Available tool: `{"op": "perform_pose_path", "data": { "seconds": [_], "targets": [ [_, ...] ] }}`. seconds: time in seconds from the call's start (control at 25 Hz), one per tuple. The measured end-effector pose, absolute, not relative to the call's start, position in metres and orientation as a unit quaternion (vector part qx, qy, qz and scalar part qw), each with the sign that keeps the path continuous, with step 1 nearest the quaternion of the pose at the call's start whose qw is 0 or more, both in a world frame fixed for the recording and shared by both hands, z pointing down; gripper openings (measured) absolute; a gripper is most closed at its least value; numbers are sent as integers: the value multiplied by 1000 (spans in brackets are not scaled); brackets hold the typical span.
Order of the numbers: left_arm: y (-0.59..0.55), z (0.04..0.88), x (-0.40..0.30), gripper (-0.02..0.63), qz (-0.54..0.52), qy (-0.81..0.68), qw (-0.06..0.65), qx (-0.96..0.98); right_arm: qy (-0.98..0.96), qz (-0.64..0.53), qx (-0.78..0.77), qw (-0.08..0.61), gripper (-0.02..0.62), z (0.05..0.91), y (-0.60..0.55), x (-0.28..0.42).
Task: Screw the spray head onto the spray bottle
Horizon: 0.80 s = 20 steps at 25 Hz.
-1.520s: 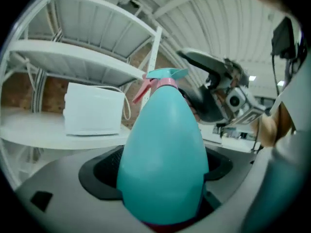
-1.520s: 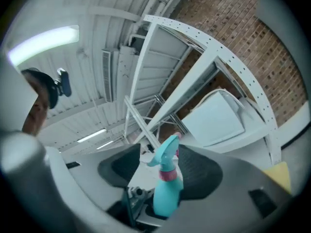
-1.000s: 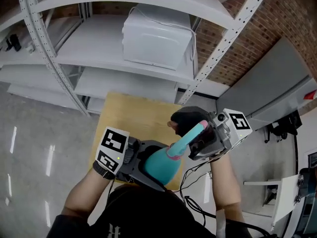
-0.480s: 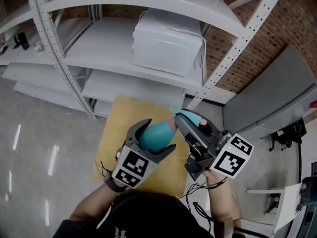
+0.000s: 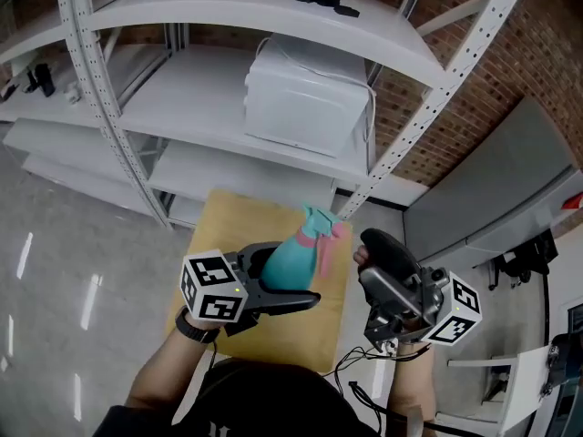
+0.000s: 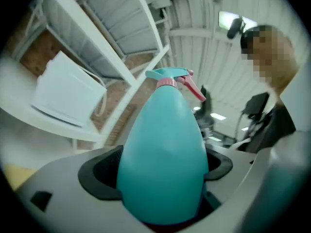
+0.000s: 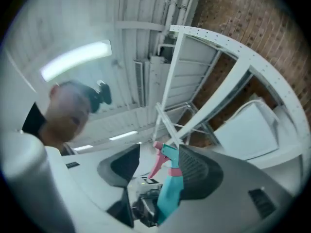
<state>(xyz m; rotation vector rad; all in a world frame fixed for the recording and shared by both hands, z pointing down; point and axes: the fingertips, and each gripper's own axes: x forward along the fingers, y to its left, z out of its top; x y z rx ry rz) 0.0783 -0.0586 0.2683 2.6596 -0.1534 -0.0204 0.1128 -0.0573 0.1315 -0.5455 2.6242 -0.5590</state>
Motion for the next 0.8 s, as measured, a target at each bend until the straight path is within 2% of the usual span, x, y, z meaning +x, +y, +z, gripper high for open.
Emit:
{"op": "perform_pose_path", "data": {
  "seconds": [0.12,0.24,0.32,0.44,0.48,0.56,0.64,0.8],
  "targets": [
    [-4,230,76,449,-49,138,256,955,946,-189,-54,257,236,118,-45,131],
    [45,211,84,449,-59,282,274,918,955,-158,63,242,311,110,-38,102],
    [66,209,92,449,-60,334,292,894,958,-122,141,220,316,102,-16,76],
    [73,216,99,449,-65,339,309,886,962,-85,171,194,295,99,3,58],
    [68,219,98,449,-68,321,310,892,966,-85,155,187,215,101,2,56],
    [54,227,95,444,-58,271,301,912,976,-92,105,165,175,106,-7,54],
    [44,235,92,438,-36,225,284,931,982,-97,70,149,173,112,-13,54],
    [44,235,89,425,-37,215,284,933,983,-83,40,159,172,112,-15,52]
  ]
}}
